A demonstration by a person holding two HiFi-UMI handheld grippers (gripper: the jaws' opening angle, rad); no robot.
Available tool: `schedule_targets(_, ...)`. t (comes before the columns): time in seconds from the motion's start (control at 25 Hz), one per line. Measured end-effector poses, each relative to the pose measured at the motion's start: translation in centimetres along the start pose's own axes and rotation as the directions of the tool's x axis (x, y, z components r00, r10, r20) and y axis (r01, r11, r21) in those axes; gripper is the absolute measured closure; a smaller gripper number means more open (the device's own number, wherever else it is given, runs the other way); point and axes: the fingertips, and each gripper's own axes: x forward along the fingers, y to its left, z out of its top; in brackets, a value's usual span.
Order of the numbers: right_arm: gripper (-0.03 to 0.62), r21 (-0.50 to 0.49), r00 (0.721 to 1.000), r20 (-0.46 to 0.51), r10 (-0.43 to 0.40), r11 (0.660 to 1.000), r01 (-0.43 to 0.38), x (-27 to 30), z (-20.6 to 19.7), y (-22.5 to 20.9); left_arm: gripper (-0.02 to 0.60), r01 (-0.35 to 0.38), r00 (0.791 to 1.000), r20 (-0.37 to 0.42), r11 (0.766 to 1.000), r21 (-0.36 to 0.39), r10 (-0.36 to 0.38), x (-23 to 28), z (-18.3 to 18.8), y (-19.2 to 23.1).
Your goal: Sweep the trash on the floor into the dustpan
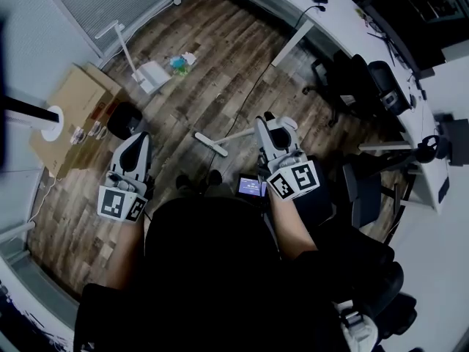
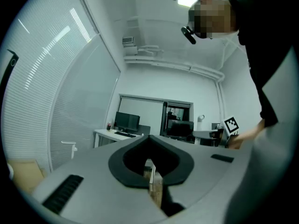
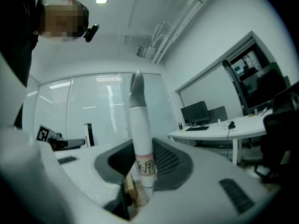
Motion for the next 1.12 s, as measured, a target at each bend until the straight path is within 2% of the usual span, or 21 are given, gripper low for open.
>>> schedule_targets(0.2, 0.491, -0.011, 0.999, 0.002, 0.034, 0.999, -0.034, 0.0, 0.5, 0.4, 0.586, -0.042, 0.997, 0.058, 0.999, -0.015, 0.043, -0.6, 1.4, 0.0)
schedule_targets(0.32, 0.491, -0.026, 0.998, 0.008, 0.059, 0.998, -0.059, 0.3, 0.4, 0.8, 0.586, -0.054, 0.997, 0.050, 0.998, 0.018, 0.053, -0.5, 1.9, -0.3)
schedule_targets(0.4, 0.493, -0.026, 0.997, 0.005, 0.076, 0.997, -0.076, 0.5, 0.2, 0.8, 0.587, -0.049, 0.998, 0.036, 0.998, 0.026, 0.048, -0.4, 1.6, -0.6)
schedule_targets(0.6, 0.491, -0.002, 0.995, -0.006, 0.097, 0.995, -0.097, 0.1, 0.2, -0.3, 0.587, -0.006, 0.998, 0.065, 1.000, -0.029, 0.008, 0.0, 2.0, -1.8)
schedule_targets(0.92, 0.491, 0.038, 0.995, -0.003, 0.100, 0.994, -0.100, -0.9, 0.3, -3.0, 0.586, -0.044, 0.998, 0.032, 0.998, -0.055, 0.046, 1.8, 1.1, -2.5)
schedule_targets(1.0, 0.491, 0.043, 0.996, 0.001, 0.086, 0.995, -0.086, -1.4, 0.1, -3.6, 0.588, -0.059, 0.998, 0.019, 0.997, -0.041, 0.060, 2.4, 0.7, -3.0)
schedule_targets(1.12, 0.493, 0.038, 0.998, 0.025, 0.055, 0.998, -0.056, -2.3, 0.0, -4.5, 0.588, -0.055, 0.998, 0.037, 0.996, -0.063, 0.057, 3.0, 0.6, -3.7)
